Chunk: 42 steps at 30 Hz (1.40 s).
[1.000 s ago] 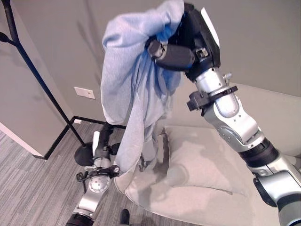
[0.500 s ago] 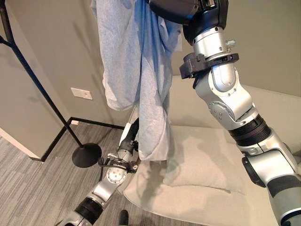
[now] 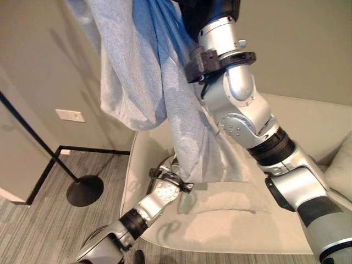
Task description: Hang the clothes on the sofa on the clothes rack.
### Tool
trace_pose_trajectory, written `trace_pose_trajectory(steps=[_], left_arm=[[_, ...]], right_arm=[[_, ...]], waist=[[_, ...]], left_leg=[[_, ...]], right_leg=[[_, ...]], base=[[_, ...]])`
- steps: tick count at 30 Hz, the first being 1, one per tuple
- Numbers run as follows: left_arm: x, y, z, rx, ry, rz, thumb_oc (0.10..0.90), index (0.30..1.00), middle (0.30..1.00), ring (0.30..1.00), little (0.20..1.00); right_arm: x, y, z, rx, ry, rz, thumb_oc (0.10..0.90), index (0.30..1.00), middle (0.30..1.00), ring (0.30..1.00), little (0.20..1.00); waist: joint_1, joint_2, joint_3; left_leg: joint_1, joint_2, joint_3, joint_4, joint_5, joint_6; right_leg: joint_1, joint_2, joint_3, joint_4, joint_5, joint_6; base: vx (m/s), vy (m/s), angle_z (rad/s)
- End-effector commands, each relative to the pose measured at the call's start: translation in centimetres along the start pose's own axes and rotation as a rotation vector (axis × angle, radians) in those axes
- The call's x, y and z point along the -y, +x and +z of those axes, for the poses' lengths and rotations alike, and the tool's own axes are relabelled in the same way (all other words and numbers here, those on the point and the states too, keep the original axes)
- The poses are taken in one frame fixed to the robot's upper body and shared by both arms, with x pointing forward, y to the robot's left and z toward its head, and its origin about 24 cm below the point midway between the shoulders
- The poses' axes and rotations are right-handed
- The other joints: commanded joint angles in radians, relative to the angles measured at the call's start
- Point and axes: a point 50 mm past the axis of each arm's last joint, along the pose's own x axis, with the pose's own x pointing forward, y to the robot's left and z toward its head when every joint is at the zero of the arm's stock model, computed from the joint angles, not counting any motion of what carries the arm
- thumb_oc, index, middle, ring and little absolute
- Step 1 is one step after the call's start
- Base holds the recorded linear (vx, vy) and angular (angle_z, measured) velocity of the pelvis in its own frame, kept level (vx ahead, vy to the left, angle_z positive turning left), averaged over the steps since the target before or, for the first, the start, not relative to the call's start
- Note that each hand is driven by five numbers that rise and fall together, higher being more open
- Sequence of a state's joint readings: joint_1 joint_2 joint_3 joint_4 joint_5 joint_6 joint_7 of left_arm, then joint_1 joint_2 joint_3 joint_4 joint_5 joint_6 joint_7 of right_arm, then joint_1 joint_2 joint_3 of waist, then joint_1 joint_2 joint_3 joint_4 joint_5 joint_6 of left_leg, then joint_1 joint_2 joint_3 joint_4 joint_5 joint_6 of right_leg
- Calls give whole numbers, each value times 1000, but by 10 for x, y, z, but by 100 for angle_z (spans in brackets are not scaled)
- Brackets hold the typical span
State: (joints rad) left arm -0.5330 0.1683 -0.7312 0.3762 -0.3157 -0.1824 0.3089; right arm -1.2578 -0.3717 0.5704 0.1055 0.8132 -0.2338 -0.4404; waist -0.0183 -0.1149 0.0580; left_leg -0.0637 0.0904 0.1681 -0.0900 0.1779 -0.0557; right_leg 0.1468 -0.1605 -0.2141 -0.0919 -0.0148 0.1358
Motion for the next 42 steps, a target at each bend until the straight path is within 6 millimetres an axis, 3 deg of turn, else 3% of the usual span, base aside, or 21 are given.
trace_pose_trajectory(steps=[1, 5, 13, 18, 19, 20, 21, 22, 23, 24, 25, 27, 29, 32, 33, 34, 36, 38, 39, 40, 42], left_arm=[[16, 22, 31, 128, -101, -22, 400, 300, 300, 300, 300], [7, 23, 37, 143, -189, 47, 400, 300, 300, 300, 300], [-27, 5, 38, 183, -296, 214, 400, 300, 300, 300, 300], [-76, -26, 33, 229, -278, 432, 400, 300, 300, 300, 300], [-90, -35, 34, 246, -268, 492, 400, 300, 300, 300, 300], [-124, -67, 36, 285, -216, 655, 400, 300, 300, 300, 300], [-124, -68, 35, 283, -215, 656, 400, 300, 300, 300, 300], [-164, -106, 39, 322, -96, 880, 400, 300, 300, 300, 300], [-163, -107, 39, 320, -95, 880, 400, 300, 300, 300, 300], [-174, -120, 40, 319, -34, 950, 400, 300, 300, 300, 300], [-198, -145, 51, 358, 108, 1117, 400, 300, 300, 300, 300], [-204, -152, 58, 374, 184, 1160, 400, 300, 300, 300, 300], [-215, -167, 69, 395, 344, 1239, 400, 300, 300, 300, 300], [-220, -186, 87, 456, 548, 1298, 400, 300, 300, 300, 300], [-220, -188, 106, 546, 659, 1304, 400, 300, 300, 300, 300], [-220, -187, 106, 546, 661, 1302, 400, 300, 300, 300, 300], [-217, -182, 116, 614, 667, 1289, 400, 300, 300, 300, 300], [-210, -175, 122, 664, 679, 1253, 400, 300, 300, 300, 300], [-208, -171, 123, 666, 706, 1231, 400, 300, 300, 300, 300], [-202, -159, 126, 681, 761, 1162, 400, 300, 300, 300, 300], [-191, -142, 128, 722, 695, 1090, 400, 300, 300, 300, 300]], right_arm=[[-18, 29, 58, 264, 86, 41, 400, 300, 300, 300, 300], [-14, 27, 55, 255, 92, 22, 400, 300, 300, 300, 300], [0, 17, 58, 275, 46, -7, 400, 300, 300, 300, 300], [15, 6, 65, 292, -38, 4, 400, 300, 300, 300, 300], [19, 3, 66, 297, -54, 3, 400, 300, 300, 300, 300], [32, -9, 69, 288, -124, 24, 400, 300, 300, 300, 300], [32, -9, 68, 286, -123, 23, 400, 300, 300, 300, 300], [46, -28, 72, 258, -227, 90, 400, 300, 300, 300, 300], [47, -29, 72, 256, -227, 90, 400, 300, 300, 300, 300], [52, -36, 73, 235, -258, 115, 400, 300, 300, 300, 300], [68, -57, 82, 213, -370, 154, 400, 300, 300, 300, 300], [74, -64, 85, 207, -392, 146, 400, 300, 300, 300, 300], [88, -80, 80, 175, -448, 106, 400, 300, 300, 300, 300], [100, -110, 69, 114, -501, 47, 400, 300, 300, 300, 300], [106, -130, 62, 63, -524, 12, 400, 300, 300, 300, 300], [106, -131, 63, 62, -526, 8, 400, 300, 300, 300, 300], [110, -146, 56, 23, -568, -35, 400, 300, 300, 300, 300], [116, -156, 52, -8, -602, -81, 400, 300, 300, 300, 300], [118, -163, 53, -6, -614, -119, 400, 300, 300, 300, 300], [126, -181, 57, -34, -716, -178, 400, 300, 300, 300, 300], [131, -204, 58, -54, -807, -291, 400, 300, 300, 300, 300]], waist=[[27, 0, -126], [25, 8, -120], [37, 23, -112], [50, 42, -104], [56, 45, -99], [75, 50, -80], [74, 50, -81], [104, 53, -47], [103, 54, -50], [112, 56, -42], [148, 71, 3], [149, 74, 12], [137, 80, 10], [121, 90, -7], [83, 105, -23], [85, 104, -22], [58, 116, -28], [39, 129, -40], [34, 141, -46], [17, 137, -59], [11, 115, -52]], left_leg=[[12, 89, -4, 3, -84, -78], [19, 92, -2, 3, -82, -77], [41, 99, 2, 3, -77, -78], [66, 112, 2, 3, -67, -76], [71, 115, 1, 3, -64, -74], [79, 129, -10, 6, -51, -75], [79, 130, -10, 6, -50, -75], [51, 148, -35, 9, -2, -93], [48, 150, -38, 9, -1, -94], [29, 153, -47, 7, 25, -105], [-70, 145, -103, 13, 203, -170], [-97, 142, -103, 13, 236, -177], [-86, 157, -55, 13, 210, -178], [-20, 193, -44, 21, 169, -179], [75, 275, -46, 56, 147, -189], [79, 276, -46, 55, 146, -190], [131, 332, -43, 80, 156, -202], [175, 350, -49, 76, 134, -206], [174, 341, -71, 69, 89, -204], [171, 306, -42, 53, -96, -192], [146, 244, -49, 77, -211, -162]], right_leg=[[-10, -55, 2, 43, -4, 30], [-11, -52, 7, 59, -14, 25], [-9, -40, 13, 83, -38, 14], [-8, -19, 22, 119, -73, -6], [-12, -12, 25, 135, -85, -12], [-24, 7, 24, 178, -118, -29], [-24, 8, 24, 180, -120, -30], [-29, 39, 11, 191, -144, -46], [-30, 41, 9, 190, -143, -48], [-29, 49, 1, 181, -142, -52], [-13, 51, -55, 147, -134, -58], [-18, 44, -82, 138, -120, -58], [-37, 16, -122, 131, -105, -43], [-61, -26, -127, 114, -56, -17], [-96, -85, -135, 107, -3, 13], [-94, -84, -135, 108, -4, 15], [-121, -133, -140, 115, 23, 43], [-151, -176, -142, 129, 42, 70], [-156, -192, -135, 135, 55, 85], [-145, -252, -146, 144, 72, 111], [-125, -335, -166, 178, 165, 126]], base=[[3, -20, -6], [5, -27, -8], [5, -39, -4], [8, -69, -6], [-31, -163, -3], [-32, -142, -2], [-125, -252, -1], [-101, -156, -2], [-136, -198, 11], [-210, -55, 19], [-221, -47, 26], [-204, 25, 69], [-183, 113, 85], [-165, 264, 49], [-197, 399, 55], [-198, 455, 36], [-129, 382, 31], [-99, 447, 4], [-20, 589, 38], [10, 601, 54], [-38, 563, 92]])
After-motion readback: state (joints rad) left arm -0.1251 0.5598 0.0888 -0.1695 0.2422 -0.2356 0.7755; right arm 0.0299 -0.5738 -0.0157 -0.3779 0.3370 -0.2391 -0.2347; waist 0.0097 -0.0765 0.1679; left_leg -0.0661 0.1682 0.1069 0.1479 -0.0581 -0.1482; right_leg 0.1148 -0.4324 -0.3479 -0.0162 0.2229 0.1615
